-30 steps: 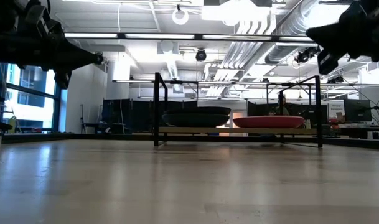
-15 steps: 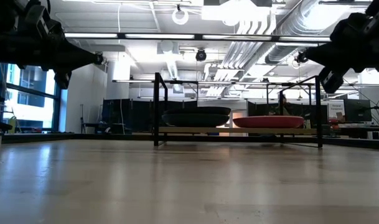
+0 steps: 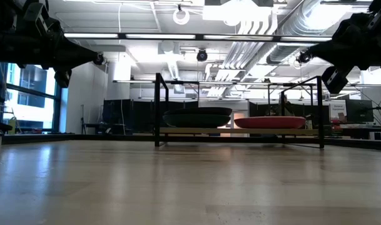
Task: Place and stack plates onto a shelf
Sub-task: Return to Home Position
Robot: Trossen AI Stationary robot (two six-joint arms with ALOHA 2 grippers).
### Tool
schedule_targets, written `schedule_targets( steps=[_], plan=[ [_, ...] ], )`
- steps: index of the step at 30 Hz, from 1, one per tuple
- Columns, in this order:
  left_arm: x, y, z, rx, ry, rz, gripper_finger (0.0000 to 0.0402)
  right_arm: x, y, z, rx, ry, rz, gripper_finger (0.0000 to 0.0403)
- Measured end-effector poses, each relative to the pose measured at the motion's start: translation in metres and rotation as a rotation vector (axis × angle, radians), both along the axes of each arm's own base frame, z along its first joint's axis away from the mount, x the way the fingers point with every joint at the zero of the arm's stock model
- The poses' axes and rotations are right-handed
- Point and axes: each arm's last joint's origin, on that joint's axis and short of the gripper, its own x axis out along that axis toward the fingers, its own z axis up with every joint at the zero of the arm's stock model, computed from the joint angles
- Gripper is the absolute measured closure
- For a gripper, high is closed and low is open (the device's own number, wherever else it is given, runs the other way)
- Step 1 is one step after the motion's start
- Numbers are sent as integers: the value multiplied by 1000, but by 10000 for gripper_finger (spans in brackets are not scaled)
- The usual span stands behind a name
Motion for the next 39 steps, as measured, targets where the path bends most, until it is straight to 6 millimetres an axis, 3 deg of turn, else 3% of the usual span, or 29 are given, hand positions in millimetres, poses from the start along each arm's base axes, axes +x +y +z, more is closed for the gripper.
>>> schedule_targets(
  steps=[14,33,39],
  plan=[
    [0,-1,0,0,0,-8,402,0,2,0,0,4,21,402],
    [1,-19,0,1,1,-197,401,0,2,0,0,5,21,402],
    [1,-15,0,190,36,-158,401,0,2,0,0,5,21,402]
  ],
)
